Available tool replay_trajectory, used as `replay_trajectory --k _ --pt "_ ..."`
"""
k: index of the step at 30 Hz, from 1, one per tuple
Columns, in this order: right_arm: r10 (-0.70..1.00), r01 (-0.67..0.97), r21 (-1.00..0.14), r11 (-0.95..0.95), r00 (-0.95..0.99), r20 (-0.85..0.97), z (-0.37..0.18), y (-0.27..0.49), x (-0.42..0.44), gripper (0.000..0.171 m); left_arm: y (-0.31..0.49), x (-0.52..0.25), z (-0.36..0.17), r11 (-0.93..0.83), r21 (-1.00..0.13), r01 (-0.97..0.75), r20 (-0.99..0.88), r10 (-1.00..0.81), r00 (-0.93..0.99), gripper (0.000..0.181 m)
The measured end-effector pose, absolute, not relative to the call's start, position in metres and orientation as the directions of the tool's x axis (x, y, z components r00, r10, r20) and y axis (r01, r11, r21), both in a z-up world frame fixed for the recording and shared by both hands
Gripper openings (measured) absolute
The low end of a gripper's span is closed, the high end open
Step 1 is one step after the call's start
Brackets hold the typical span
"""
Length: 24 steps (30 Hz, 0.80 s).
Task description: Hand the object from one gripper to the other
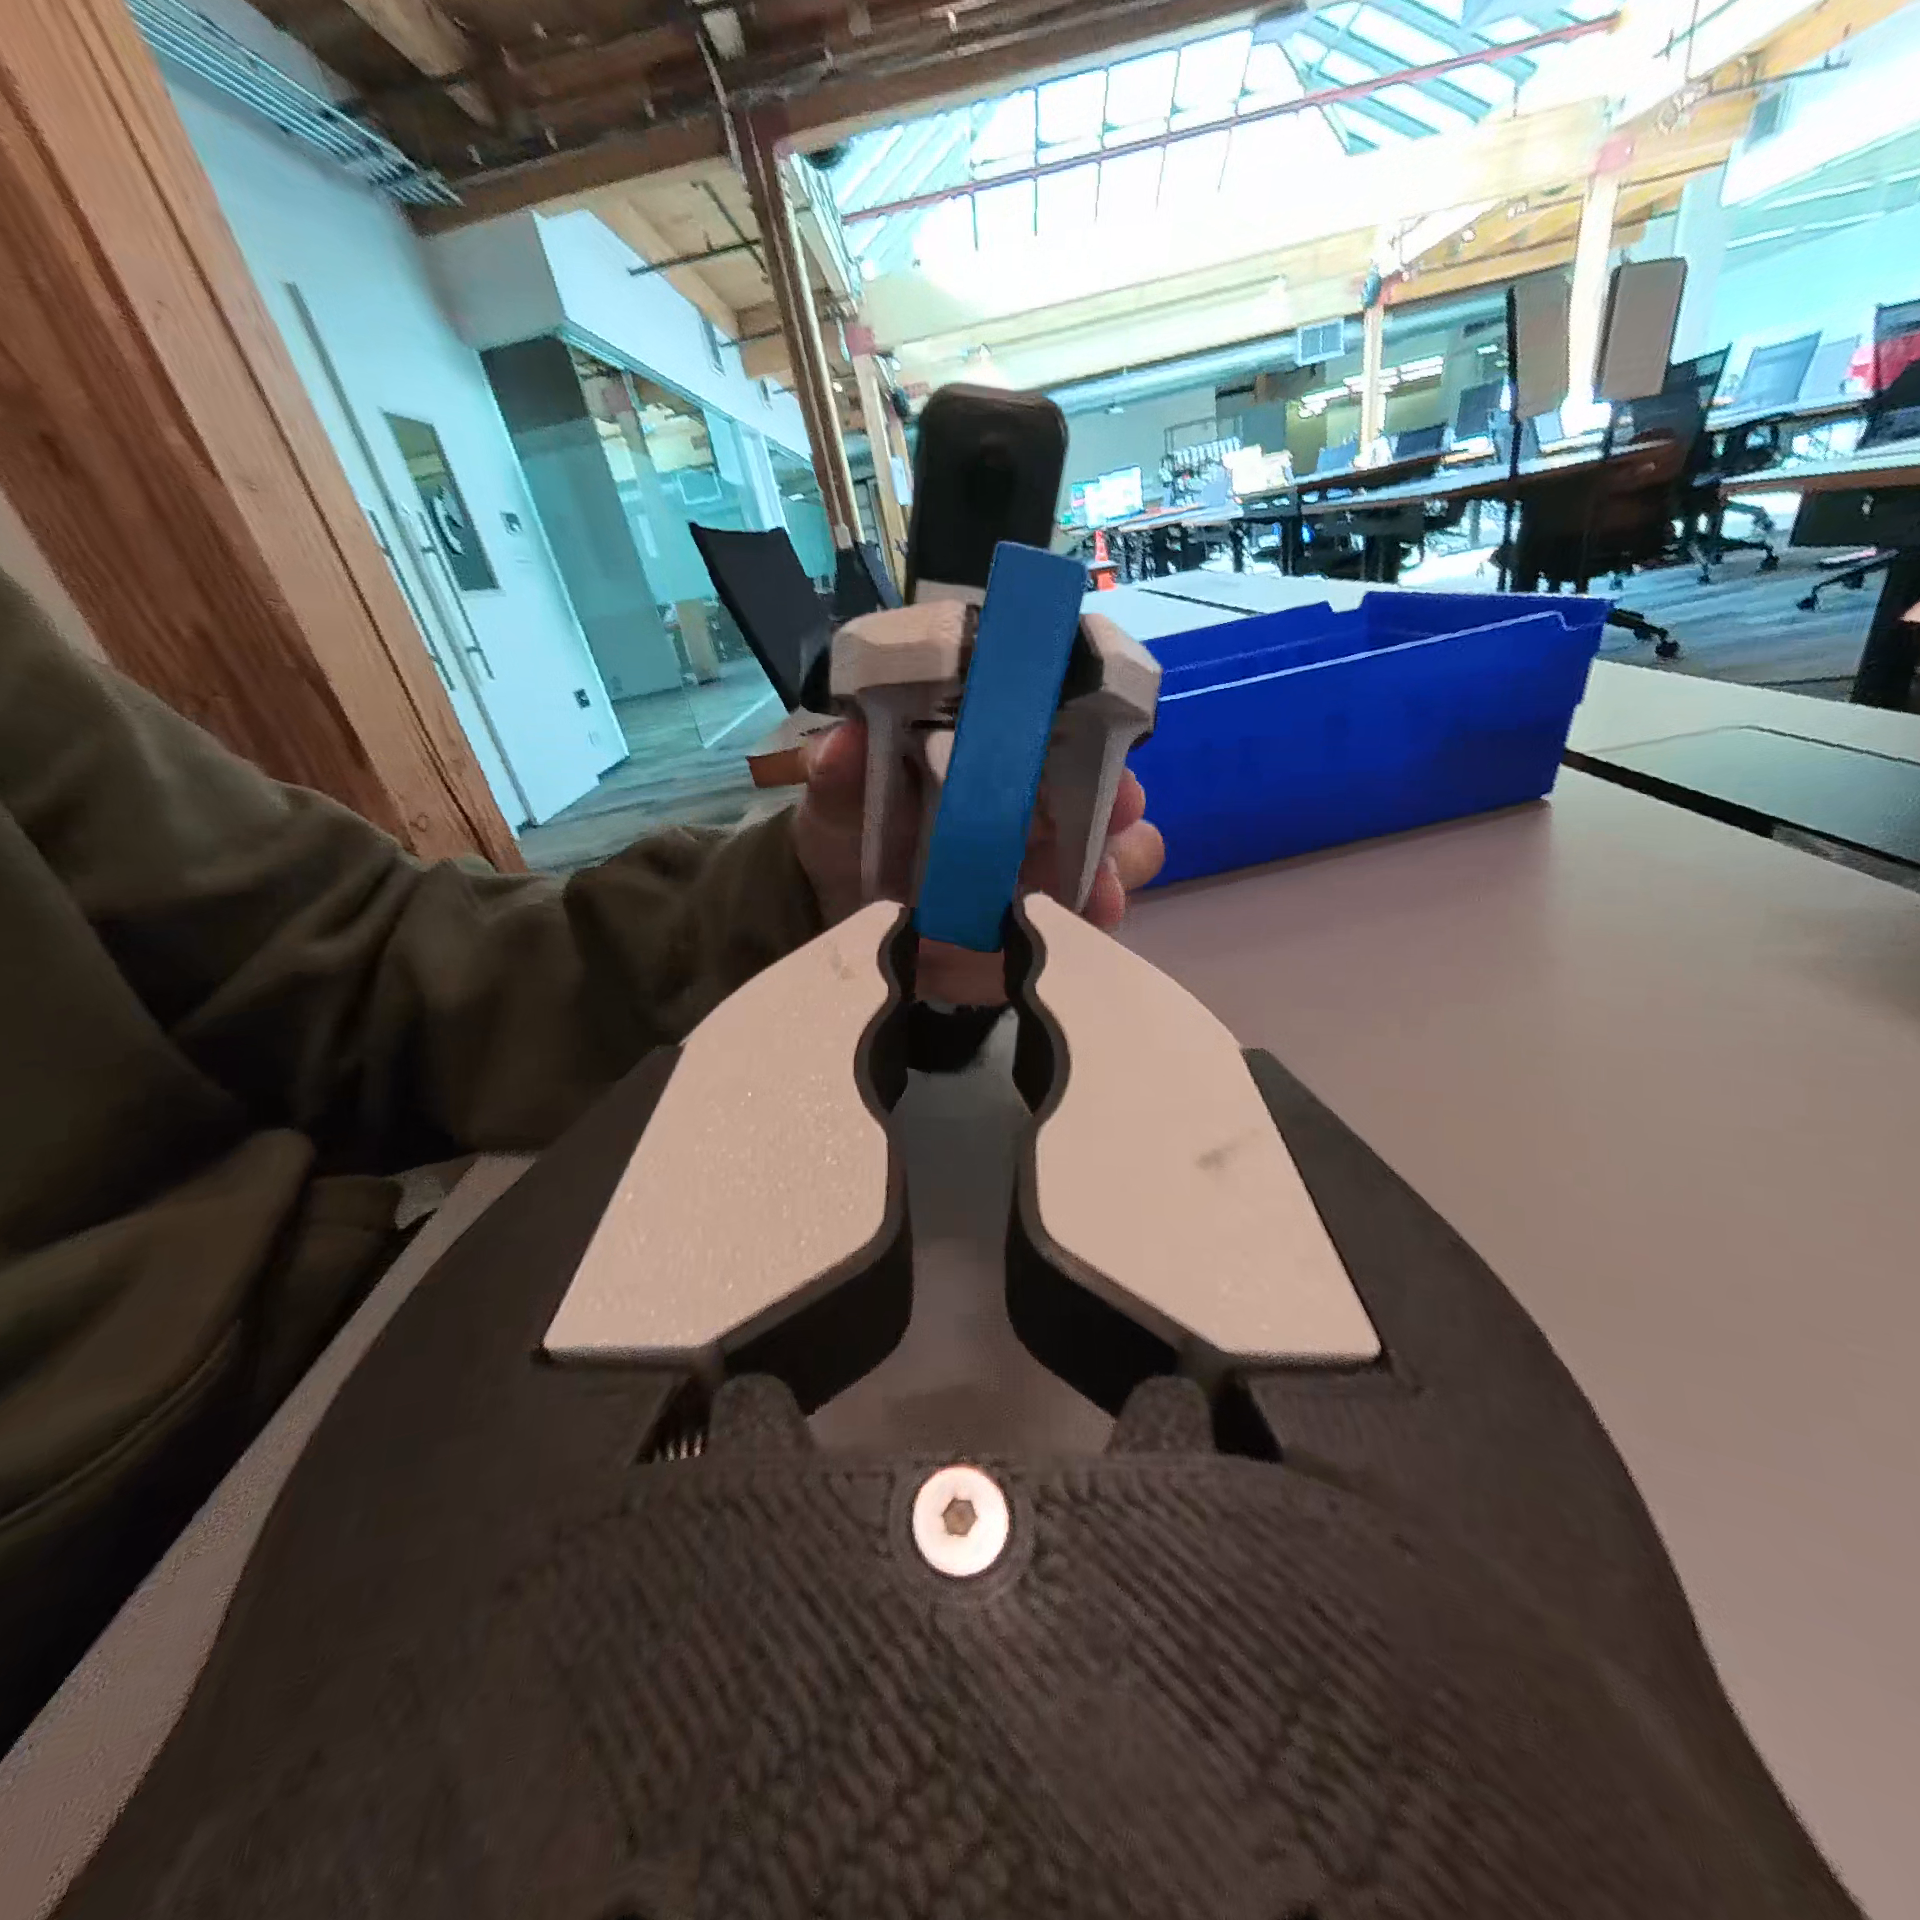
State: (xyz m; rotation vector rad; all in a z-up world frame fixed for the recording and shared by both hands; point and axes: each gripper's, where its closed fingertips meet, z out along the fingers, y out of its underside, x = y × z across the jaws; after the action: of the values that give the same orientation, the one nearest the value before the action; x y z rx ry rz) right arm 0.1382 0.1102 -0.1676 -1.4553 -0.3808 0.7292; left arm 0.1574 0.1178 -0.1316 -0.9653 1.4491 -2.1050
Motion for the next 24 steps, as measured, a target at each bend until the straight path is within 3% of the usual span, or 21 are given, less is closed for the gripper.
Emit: replay_trajectory --k 4,8,11,14,17,20,24 --pt "0.453 -0.093 -0.996 0.015 0.888 -0.076 -0.177 0.124 0.162 0.022 0.133 0.172 -0.139 -0.33 -0.943 -0.038 0.299 -0.793 -0.531 0.016" --pt "0.084 0.306 -0.949 0.074 0.947 0.311 -0.178 0.131 0.192 0.053 0.156 0.189 -0.148 -0.431 -0.901 -0.04 0.424 -0.861 -0.282 0.015" --pt "-0.038 0.466 -0.885 0.015 0.884 0.465 -0.18 0.136 0.194 0.055 0.155 0.194 -0.157 -0.438 -0.898 -0.049 0.439 -0.881 -0.178 0.016" --pt "-0.056 0.447 -0.893 -0.051 0.892 0.449 -0.191 0.143 0.192 0.059 0.146 0.197 -0.159 -0.423 -0.905 -0.034 0.424 -0.896 -0.136 0.016" --pt "-0.075 0.426 -0.902 -0.065 0.9 0.43 -0.192 0.143 0.193 0.036 0.143 0.198 -0.16 -0.372 -0.928 -0.015 0.372 -0.924 -0.09 0.016" --pt "-0.052 0.405 -0.91 -0.089 0.911 0.41 -0.194 0.143 0.194 0.035 0.143 0.198 -0.161 -0.366 -0.93 -0.011 0.366 -0.928 -0.076 0.016" --pt "0.059 0.313 -0.947 -0.074 0.949 0.309 -0.191 0.142 0.192 0.033 0.139 0.196 -0.155 -0.359 -0.933 -0.012 0.355 -0.917 -0.183 0.019"
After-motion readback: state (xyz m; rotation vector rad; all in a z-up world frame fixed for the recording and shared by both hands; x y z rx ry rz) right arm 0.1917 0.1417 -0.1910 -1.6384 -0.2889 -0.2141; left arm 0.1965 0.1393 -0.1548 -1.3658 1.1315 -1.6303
